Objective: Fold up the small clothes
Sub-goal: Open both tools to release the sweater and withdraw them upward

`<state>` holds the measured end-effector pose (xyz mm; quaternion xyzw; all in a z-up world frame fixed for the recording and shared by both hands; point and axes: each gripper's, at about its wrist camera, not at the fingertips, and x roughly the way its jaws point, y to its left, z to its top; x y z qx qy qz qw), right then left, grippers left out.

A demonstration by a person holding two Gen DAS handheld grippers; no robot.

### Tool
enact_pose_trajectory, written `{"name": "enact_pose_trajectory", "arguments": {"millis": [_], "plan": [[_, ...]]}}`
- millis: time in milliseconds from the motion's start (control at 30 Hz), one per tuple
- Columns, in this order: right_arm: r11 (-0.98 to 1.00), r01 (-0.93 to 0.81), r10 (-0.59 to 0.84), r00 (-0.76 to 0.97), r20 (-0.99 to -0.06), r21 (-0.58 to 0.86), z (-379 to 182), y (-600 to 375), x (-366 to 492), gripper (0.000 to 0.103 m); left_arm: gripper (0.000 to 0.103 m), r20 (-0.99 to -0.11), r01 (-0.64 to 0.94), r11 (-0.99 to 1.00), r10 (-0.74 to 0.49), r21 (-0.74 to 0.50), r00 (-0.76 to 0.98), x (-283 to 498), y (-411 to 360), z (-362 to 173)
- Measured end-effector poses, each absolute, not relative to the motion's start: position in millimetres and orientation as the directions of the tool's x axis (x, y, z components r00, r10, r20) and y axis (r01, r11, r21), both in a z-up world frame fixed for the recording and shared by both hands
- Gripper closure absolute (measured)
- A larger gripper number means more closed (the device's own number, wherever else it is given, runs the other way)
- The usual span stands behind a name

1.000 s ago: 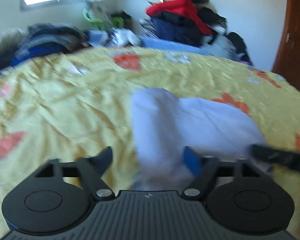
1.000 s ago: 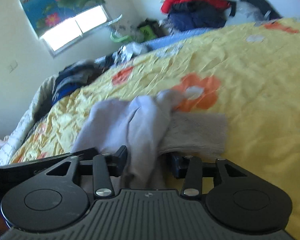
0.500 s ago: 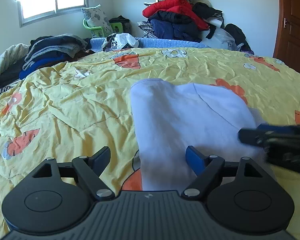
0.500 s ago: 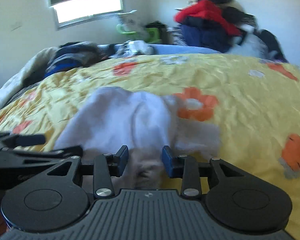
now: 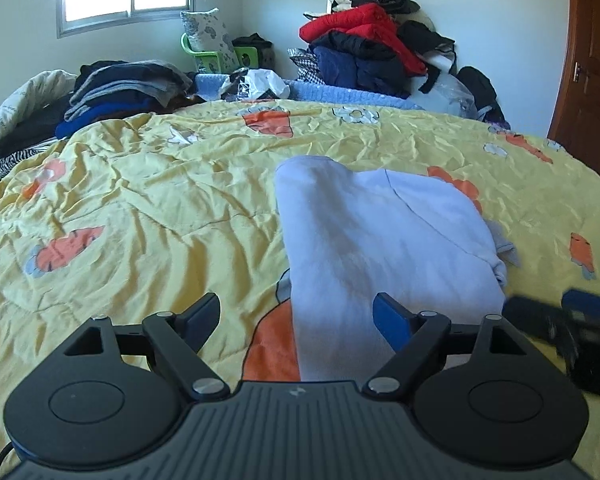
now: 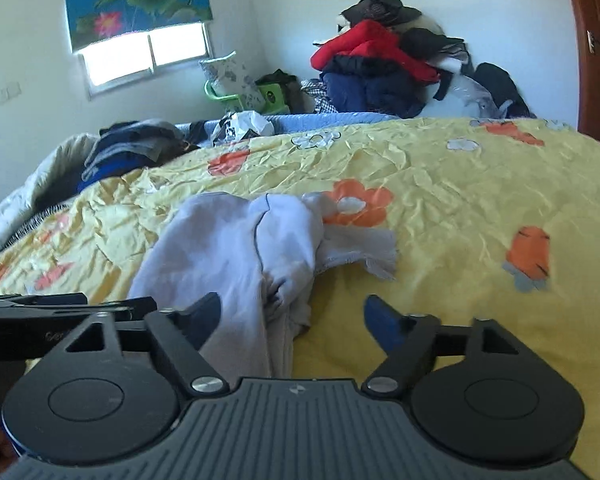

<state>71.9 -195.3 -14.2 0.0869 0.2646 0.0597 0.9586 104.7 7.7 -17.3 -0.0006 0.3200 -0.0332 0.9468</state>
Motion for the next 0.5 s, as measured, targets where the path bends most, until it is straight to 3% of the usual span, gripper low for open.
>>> {"name": "enact_pose_trajectory", "arguments": {"millis": [133,200,500], "plan": [[0.973,-0.082,0.185,0.840,-0.511,0.218,-15,-193,52,0.005,0.016,-0.600,0.058,0.998,-0.063,-0.027,0.797,87,11,-15],[0.971,-0.090,0.195,0.833,-0.518,0.220,-15,-190,42,0.004,0.012,-0.602,0.057,0.998,-0.059,-0.023,0.796,79,12,-16],[0.972,-0.131,0.220,0.805,-0.550,0.197,-20,-175,8,0.002,0.012,-0.620,0.006,1.000,-0.018,-0.020,0.785,43,26,-28]]}}
